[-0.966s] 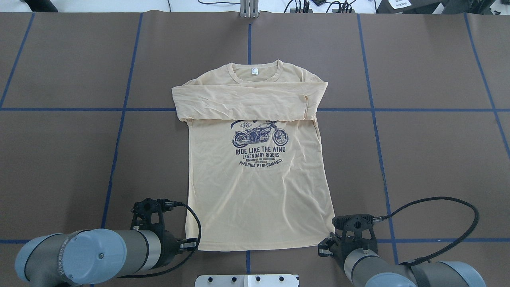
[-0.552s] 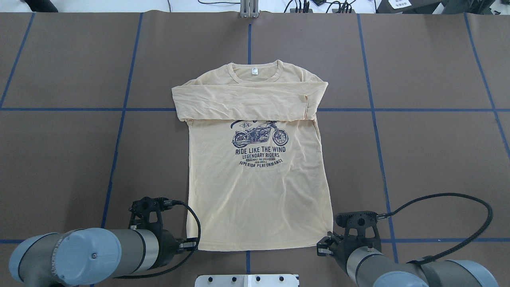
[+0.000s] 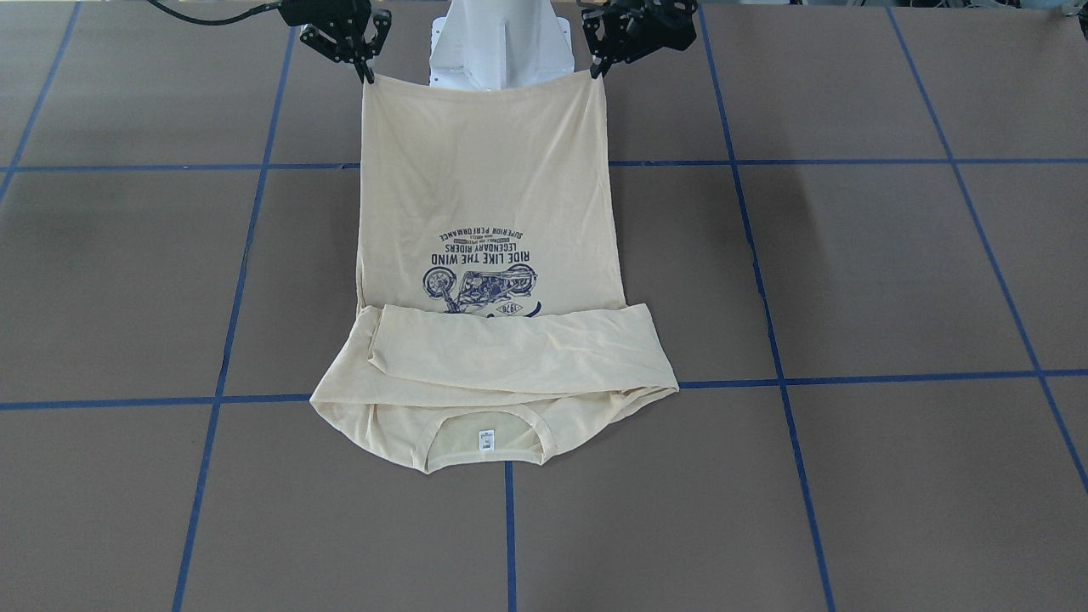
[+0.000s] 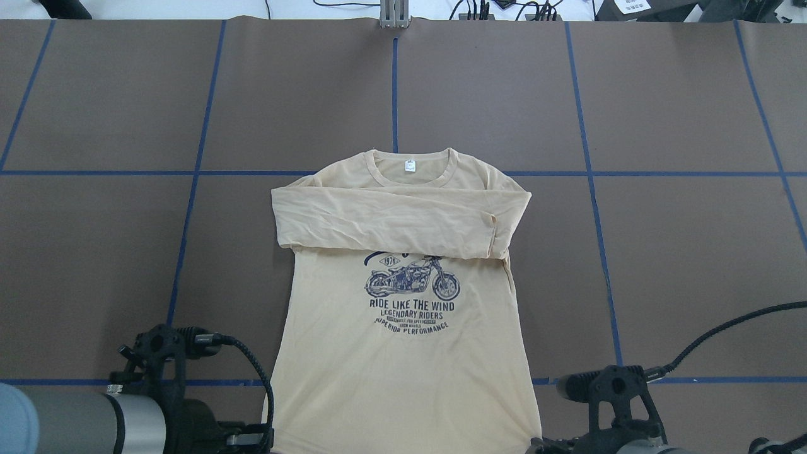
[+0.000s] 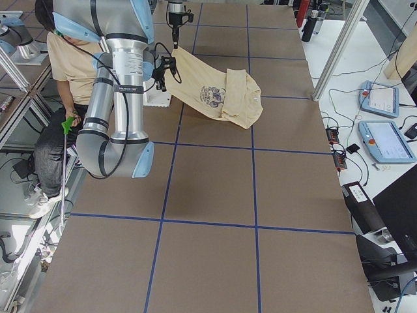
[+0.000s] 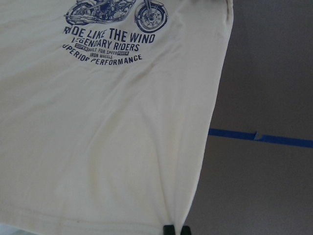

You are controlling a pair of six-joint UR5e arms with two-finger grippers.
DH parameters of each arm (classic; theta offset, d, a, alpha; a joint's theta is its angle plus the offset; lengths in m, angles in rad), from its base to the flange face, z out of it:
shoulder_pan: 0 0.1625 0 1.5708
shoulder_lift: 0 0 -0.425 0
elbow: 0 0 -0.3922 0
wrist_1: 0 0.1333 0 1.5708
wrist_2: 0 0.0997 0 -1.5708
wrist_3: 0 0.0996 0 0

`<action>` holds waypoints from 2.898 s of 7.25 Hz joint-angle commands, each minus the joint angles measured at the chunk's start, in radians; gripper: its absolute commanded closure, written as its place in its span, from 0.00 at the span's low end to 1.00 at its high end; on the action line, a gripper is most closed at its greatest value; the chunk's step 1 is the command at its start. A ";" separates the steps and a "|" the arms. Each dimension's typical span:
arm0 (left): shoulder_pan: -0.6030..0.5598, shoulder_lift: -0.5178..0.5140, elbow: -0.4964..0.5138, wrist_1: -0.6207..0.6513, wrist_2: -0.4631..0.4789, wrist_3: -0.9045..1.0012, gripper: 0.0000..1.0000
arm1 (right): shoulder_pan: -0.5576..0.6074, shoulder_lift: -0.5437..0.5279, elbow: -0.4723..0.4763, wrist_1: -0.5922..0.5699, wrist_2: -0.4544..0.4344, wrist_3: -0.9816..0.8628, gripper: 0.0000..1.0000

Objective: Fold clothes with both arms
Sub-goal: 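Lift the hem with both grippers and fold it toward the collar, then lay the hem near the collar and open both grippers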

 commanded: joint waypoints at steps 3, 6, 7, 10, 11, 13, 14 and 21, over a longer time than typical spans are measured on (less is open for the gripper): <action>-0.116 -0.062 0.068 0.060 0.009 0.013 1.00 | 0.179 0.043 -0.057 -0.053 0.007 -0.014 1.00; -0.293 -0.242 0.339 0.058 0.059 0.123 1.00 | 0.412 0.295 -0.358 -0.042 0.009 -0.141 1.00; -0.343 -0.242 0.349 0.058 0.060 0.125 1.00 | 0.473 0.298 -0.361 -0.041 0.012 -0.156 1.00; -0.440 -0.294 0.419 0.054 0.101 0.125 1.00 | 0.560 0.400 -0.453 -0.041 0.016 -0.175 1.00; -0.443 -0.338 0.491 0.043 0.137 0.126 1.00 | 0.577 0.411 -0.502 -0.041 0.018 -0.172 1.00; -0.471 -0.348 0.609 -0.069 0.145 0.129 1.00 | 0.600 0.413 -0.556 -0.041 0.018 -0.187 1.00; -0.479 -0.349 0.658 -0.118 0.147 0.173 1.00 | 0.607 0.425 -0.577 -0.028 0.018 -0.187 1.00; -0.480 -0.398 0.895 -0.291 0.172 0.183 1.00 | 0.635 0.467 -0.814 0.137 0.018 -0.204 1.00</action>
